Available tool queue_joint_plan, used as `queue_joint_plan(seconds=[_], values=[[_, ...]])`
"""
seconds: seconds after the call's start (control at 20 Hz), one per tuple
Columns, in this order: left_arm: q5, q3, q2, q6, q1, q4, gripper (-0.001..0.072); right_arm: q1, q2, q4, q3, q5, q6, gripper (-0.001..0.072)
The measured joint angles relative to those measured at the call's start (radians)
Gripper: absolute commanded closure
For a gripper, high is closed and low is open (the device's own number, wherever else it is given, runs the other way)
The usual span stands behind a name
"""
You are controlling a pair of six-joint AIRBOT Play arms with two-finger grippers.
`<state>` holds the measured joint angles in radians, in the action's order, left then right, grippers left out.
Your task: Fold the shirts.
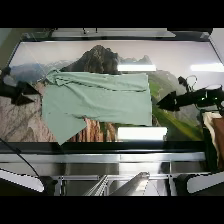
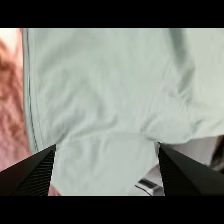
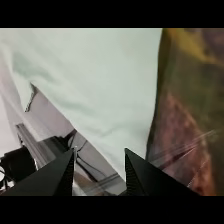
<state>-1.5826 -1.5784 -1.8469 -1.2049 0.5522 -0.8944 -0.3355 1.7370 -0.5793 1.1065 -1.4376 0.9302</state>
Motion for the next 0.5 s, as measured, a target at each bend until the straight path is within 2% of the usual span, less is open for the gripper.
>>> queue_joint_plan(seconds=[0.15,0.2,0.5], values=[[0.037,0.198,0.018,0.008,0.033,-0.006,0.0007,-0.003,-0.042,0.001,-0.140,0.031,-0.031,0.0349],[0.052,0.237,0.014,0.010,0.038,-0.006,0.0137,-0.003,-0.049,0.002,-0.168,0.035,-0.037,0.0349],[0.041,0.280,-0.050,0.019,0.010,0.037,0.0146,-0.004,-0.066,0.048,-0.225,0.048,-0.066,0.0349]])
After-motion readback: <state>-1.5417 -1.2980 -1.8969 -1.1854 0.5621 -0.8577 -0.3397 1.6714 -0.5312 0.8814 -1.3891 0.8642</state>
